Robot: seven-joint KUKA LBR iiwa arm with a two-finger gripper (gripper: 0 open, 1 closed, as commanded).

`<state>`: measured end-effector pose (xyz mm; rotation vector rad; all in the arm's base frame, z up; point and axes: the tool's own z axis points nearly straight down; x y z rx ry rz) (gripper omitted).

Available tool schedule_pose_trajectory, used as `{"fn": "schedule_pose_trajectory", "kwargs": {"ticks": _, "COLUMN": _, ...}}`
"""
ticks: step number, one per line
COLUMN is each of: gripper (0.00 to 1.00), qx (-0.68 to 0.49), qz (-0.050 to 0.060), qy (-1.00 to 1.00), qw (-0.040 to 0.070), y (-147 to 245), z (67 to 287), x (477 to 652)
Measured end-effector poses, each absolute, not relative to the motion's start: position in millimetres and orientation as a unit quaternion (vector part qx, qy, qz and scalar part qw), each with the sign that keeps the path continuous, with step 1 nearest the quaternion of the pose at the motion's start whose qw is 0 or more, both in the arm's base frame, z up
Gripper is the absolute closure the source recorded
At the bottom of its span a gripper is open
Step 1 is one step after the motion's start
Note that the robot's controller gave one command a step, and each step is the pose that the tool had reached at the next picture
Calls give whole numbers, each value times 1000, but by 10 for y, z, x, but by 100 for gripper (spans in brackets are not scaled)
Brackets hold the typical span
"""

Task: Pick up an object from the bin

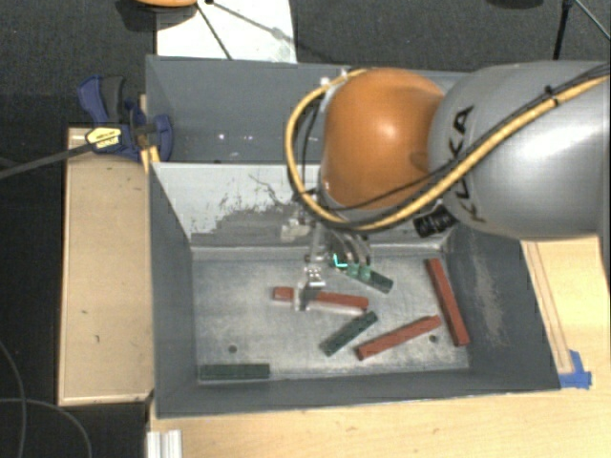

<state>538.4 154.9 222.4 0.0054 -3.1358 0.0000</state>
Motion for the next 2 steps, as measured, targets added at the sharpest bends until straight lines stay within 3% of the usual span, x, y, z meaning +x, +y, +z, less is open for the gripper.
{"fn": "schedule_pose_trajectory", "kwargs": {"ticks": 1, "gripper": 0, "qx": 0, "qz": -1, "qy": -1000, "qw": -1, "y": 1540, "z": 2268, "x": 5402}}
{"fn": "schedule_pose_trajectory", "kwargs": {"ticks": 2, "gripper": 0, "qx": -14, "qz": -2, "qy": -1000, "qw": -5, "y": 1421, "z": 1760, "x": 5505}}
